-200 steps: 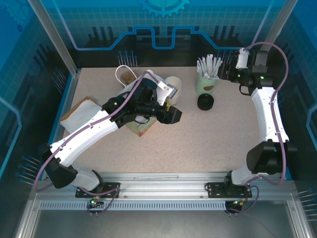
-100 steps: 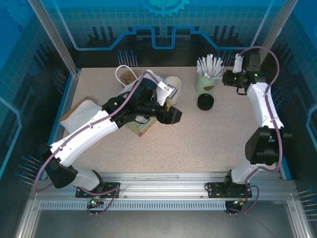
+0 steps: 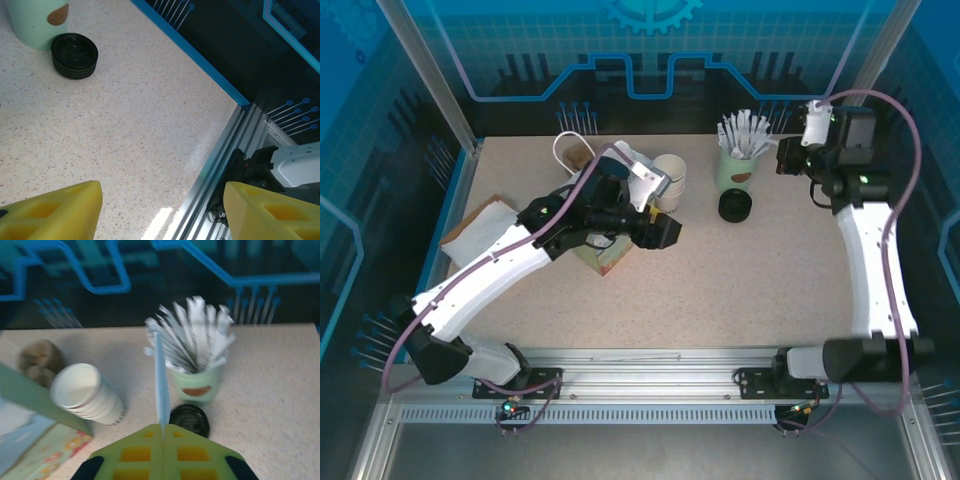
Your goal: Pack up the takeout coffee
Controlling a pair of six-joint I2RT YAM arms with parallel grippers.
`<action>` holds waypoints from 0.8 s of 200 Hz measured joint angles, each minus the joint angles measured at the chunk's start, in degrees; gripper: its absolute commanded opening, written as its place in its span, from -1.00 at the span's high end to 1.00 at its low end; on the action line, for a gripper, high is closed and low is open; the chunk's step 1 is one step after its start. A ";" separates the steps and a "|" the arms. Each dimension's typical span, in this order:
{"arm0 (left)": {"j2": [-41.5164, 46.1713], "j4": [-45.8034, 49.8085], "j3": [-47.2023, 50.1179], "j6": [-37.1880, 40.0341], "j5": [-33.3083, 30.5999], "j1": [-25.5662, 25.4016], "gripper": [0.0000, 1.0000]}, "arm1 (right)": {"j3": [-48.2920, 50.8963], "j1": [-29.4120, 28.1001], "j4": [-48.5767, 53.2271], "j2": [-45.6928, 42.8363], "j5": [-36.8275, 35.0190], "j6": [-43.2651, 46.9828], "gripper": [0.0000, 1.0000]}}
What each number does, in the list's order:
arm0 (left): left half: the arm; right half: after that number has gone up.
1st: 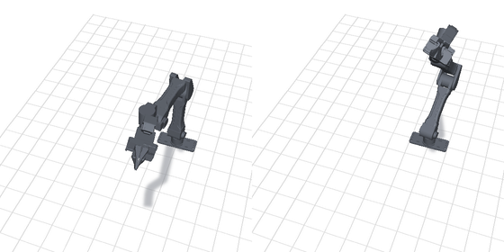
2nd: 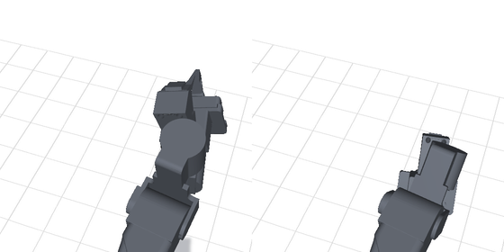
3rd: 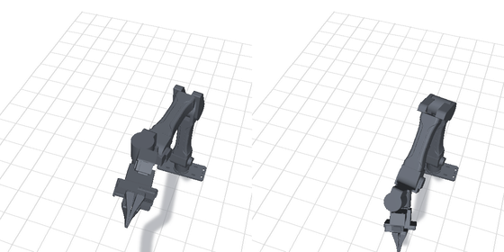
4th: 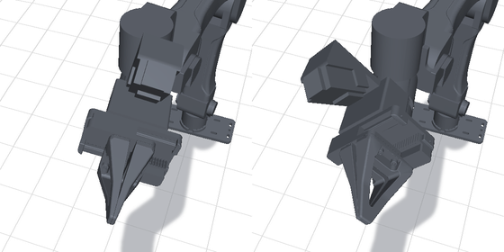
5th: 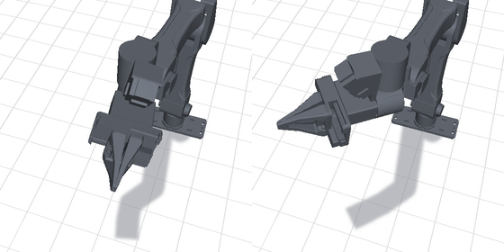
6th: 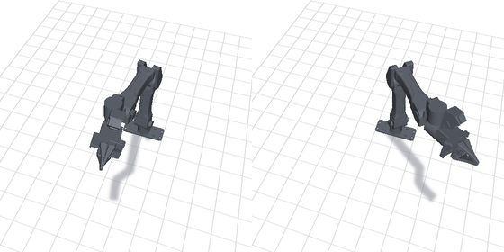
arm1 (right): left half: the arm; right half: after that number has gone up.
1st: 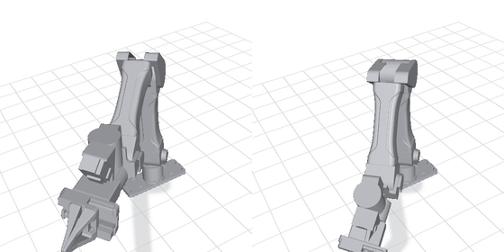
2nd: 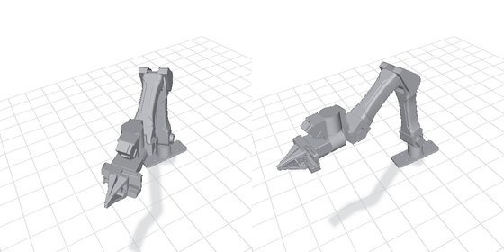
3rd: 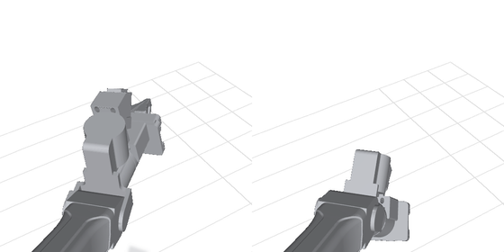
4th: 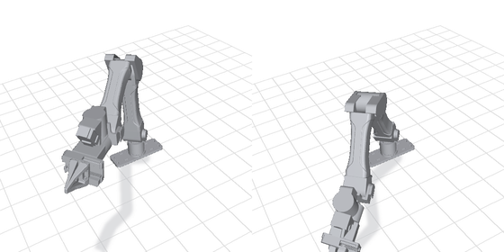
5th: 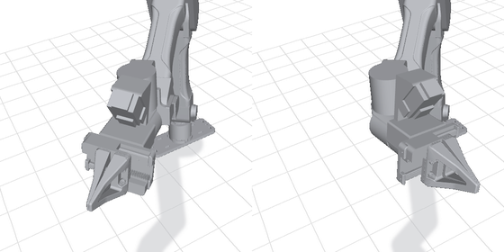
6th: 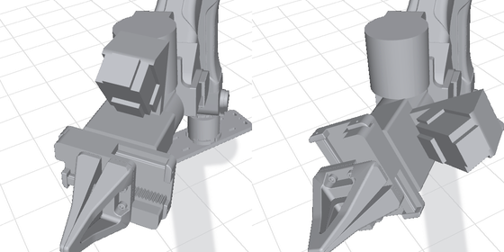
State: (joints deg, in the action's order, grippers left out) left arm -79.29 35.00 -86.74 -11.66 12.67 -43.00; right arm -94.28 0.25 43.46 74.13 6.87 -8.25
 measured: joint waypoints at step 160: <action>20.48 5.31 7.85 -4.98 -10.36 20.04 -0.46 | -33.33 -26.03 20.74 20.85 5.60 10.32 1.00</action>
State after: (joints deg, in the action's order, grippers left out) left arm -58.81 40.32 -78.89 -16.64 2.31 -22.96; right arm -127.61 -25.78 64.20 94.98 12.47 2.07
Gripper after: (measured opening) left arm 0.730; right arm 0.049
